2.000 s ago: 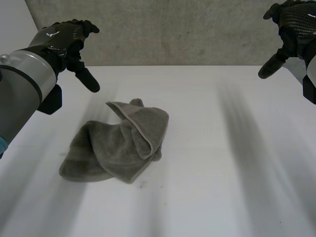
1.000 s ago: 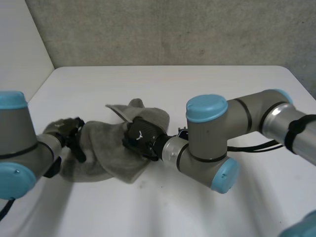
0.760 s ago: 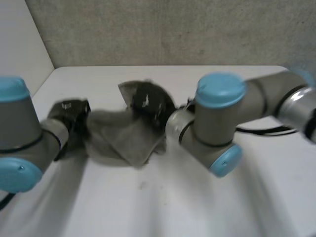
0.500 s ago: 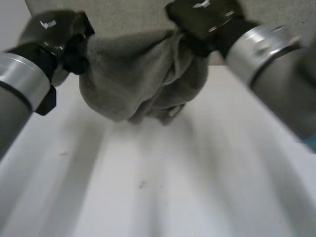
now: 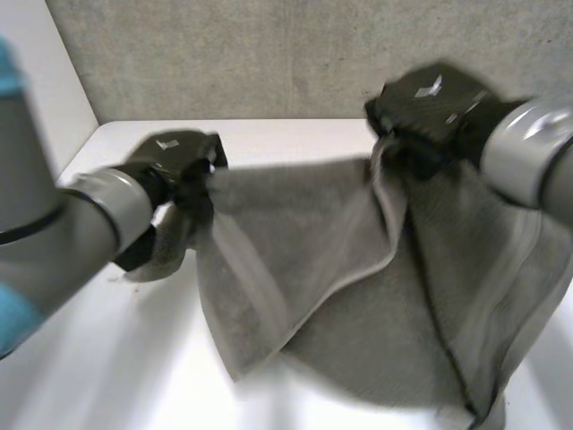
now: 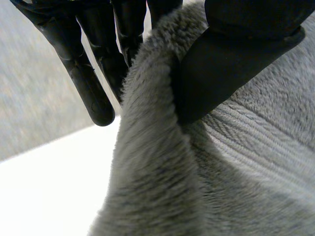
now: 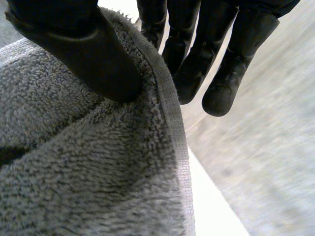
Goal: Fold the towel.
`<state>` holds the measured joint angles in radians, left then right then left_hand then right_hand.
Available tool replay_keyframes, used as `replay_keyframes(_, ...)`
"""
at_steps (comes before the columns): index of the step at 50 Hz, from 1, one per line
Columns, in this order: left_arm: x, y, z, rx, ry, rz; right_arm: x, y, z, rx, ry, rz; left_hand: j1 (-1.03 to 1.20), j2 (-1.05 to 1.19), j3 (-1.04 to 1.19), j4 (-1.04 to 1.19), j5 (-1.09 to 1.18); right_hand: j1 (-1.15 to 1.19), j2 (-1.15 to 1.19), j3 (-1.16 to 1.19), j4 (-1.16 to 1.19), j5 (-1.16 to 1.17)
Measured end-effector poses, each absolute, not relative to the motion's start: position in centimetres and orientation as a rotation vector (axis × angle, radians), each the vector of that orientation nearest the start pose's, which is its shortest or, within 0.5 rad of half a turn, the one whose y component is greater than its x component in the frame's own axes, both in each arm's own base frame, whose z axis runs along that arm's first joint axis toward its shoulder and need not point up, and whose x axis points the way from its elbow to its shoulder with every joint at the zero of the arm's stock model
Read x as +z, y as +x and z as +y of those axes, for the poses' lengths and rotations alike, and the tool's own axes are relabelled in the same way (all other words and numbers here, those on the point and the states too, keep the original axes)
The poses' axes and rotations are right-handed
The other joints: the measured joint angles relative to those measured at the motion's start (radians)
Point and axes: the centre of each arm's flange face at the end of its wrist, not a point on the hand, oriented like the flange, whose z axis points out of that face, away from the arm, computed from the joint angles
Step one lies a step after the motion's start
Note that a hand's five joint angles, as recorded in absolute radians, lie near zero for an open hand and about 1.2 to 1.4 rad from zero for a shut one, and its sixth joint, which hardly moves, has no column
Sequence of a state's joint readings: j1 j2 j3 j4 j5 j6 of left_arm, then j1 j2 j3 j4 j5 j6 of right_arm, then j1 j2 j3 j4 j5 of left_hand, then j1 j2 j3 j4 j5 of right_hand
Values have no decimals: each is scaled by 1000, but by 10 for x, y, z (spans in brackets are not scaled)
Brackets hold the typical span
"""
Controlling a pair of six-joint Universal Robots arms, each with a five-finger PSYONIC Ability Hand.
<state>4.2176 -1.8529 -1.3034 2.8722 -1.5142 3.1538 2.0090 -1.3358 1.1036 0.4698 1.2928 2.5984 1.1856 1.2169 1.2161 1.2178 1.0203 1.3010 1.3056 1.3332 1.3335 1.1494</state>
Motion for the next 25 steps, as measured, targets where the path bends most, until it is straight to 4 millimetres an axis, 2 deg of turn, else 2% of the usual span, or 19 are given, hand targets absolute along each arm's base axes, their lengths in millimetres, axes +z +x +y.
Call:
replay_keyframes(2, 256, -290, -254, -1970, 763, 2742, 314, 290, -245, -1798, -1338, 1964, 0, 0, 0, 0, 0, 0, 0, 0, 0, 0)
replay_keyframes(3, 241, -294, -267, -1931, 757, 2760, 296, 299, -257, -1766, -1347, 1975, 0, 0, 0, 0, 0, 0, 0, 0, 0, 0)
replay_keyframes(7, 205, -301, -305, -1877, 713, 2776, 256, 327, -283, -1752, -1360, 1946, 0, 0, 0, 0, 0, 0, 0, 0, 0, 0)
replay_keyframes(11, 187, -299, -338, -1907, 634, 2735, 232, 354, -297, -1814, -1341, 1859, 0, 0, 0, 0, 0, 0, 0, 0, 0, 0)
replay_keyframes(14, 183, -296, -360, -1961, 569, 2680, 222, 371, -304, -1879, -1309, 1779, 0, -6, -6, -8, 0, 0, 0, 0, 0, 0)
replay_keyframes(16, 183, -293, -373, -2010, 523, 2631, 217, 384, -308, -1940, -1275, 1705, -125, -178, -177, -155, -114, -136, -147, -154, -155, -156)
replay_keyframes(19, 186, -288, -389, -2084, 464, 2555, 212, 397, -311, -2004, -1237, 1631, -647, -710, -697, -682, -662, -703, -729, -720, -700, -726)
replay_keyframes(21, 188, -286, -393, -2109, 451, 2522, 210, 401, -311, -2019, -1225, 1620, -885, -905, -903, -904, -879, -953, -980, -980, -978, -1010)
replay_keyframes(25, 193, -282, -395, -2125, 454, 2480, 211, 400, -309, -2028, -1211, 1647, -973, -1011, -1006, -1009, -971, -1056, -1069, -1095, -1078, -1091)
